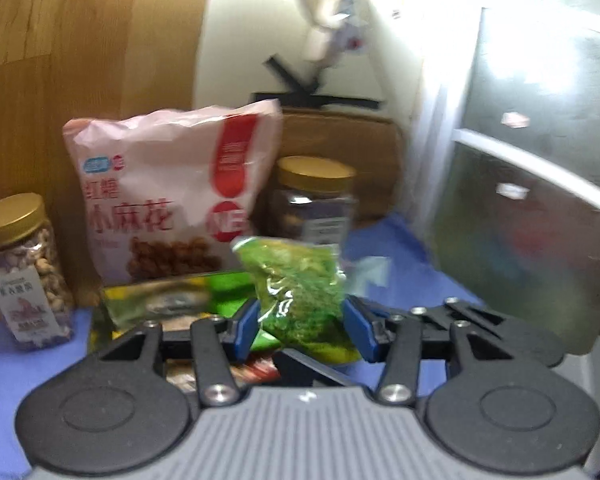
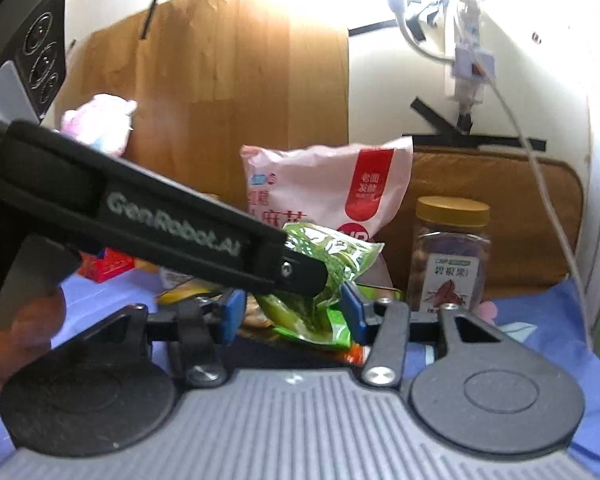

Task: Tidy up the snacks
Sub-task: 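Carry the green pack into the tin and release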

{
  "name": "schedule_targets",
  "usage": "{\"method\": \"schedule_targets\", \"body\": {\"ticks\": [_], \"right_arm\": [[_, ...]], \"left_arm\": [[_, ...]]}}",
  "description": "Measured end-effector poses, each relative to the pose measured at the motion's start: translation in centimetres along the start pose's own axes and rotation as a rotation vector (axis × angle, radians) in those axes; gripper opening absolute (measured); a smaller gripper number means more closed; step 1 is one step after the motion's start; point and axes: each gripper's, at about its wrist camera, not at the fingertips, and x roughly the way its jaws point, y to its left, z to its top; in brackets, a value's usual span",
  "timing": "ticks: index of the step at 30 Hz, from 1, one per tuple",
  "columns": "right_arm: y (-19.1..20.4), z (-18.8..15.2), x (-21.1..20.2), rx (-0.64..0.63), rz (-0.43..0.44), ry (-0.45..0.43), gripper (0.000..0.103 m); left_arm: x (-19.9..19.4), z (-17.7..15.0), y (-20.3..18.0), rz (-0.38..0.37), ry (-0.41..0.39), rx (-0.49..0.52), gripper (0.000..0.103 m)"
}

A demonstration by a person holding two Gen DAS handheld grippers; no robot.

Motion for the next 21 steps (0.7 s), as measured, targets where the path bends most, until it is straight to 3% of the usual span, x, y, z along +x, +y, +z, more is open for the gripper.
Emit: {"method": "schedule_targets", "body": {"ticks": [4,6,12,21], "right_arm": [[-0.2,-1.6,3.6,-0.017,-0.023,0.058,0.061],[-0.8,-2.6,3.5,0.033,-0.001,0.041,0.069],[-1.0,-2.8,2.5,0.048,0.014,0.019,0.072],[0.2,-2.7,-1.2,0.081,0.017,-0.005,0.073]], "left_arm": [[4.3,-0.9,2.8,0.118,0.099,-0.068,0.05],[4.4,-1.7,4.1,0.095,0.092,-0.128,0.054],[2.5,-1.9,3.7,0.127,0.071,-0.133,0.052],[-3.3,-3.5,1.9,0.272,0.03,-0.058,0.054]]}}
